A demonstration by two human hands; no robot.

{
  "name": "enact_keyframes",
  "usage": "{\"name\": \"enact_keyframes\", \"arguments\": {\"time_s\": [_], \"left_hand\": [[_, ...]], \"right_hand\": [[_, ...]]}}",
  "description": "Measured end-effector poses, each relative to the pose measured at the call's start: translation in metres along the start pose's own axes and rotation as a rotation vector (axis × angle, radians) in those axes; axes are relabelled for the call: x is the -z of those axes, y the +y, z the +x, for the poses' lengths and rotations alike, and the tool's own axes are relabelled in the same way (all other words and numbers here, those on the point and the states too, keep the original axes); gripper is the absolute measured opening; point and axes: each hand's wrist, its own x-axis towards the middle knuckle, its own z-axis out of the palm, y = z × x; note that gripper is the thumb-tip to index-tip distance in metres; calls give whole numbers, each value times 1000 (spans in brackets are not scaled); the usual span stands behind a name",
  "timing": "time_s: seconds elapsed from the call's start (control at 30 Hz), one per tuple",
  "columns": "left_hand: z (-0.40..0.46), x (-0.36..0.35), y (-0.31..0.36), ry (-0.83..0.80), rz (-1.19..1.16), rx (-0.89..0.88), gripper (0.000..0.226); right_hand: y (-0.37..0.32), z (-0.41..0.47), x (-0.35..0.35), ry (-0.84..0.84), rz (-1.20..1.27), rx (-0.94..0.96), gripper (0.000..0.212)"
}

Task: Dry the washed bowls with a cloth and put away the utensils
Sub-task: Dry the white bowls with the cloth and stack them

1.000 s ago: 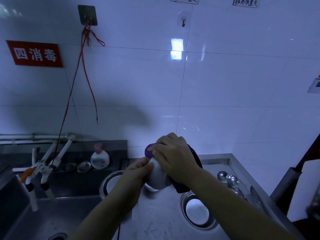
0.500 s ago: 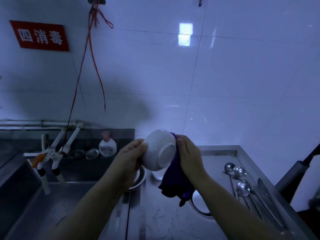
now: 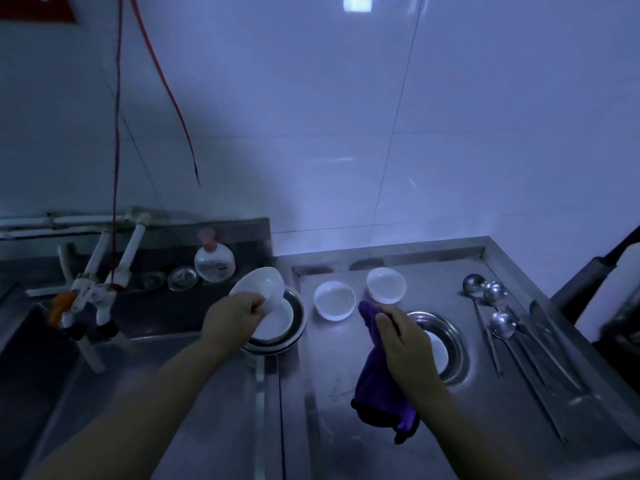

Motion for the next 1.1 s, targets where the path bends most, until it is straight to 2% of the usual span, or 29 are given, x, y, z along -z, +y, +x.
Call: {"name": "enact_keyframes", "arguments": {"time_s": [0.13,0.23,0.3,0.43,0.73,0.83,0.97,1.03,1.1], "left_hand": [[5,-33,-20,-105,180,-129,18],[9,-43,-22,-183,262,-265,8],[11,-51,-24,-164,355,-353,27],[15,-63,-31,-155,394,-387,30],[16,-76,-31,-170,448,-341,26],[16,-77,-18,-126,386,-277,18],[9,-94,20,-8,144,-321,38],[3,-112,49,-106,-41,-225,39],[1,-140,72,-276,-176,-12,39]], "right_hand": [[19,-11,-12,-17,-5,-78,21],[28,-15,-18,2,25,-134,26],[32,-15,-21,18,50,-173,31],[37,-9,-27,45,71,-216,34],[52,7,-29,29,76,-251,30],[62,17,-27,17,65,-243,30],[78,33,-25,-17,80,-232,27],[89,41,-23,-48,87,-228,22],[101,50,-19,-73,85,-226,20]]}}
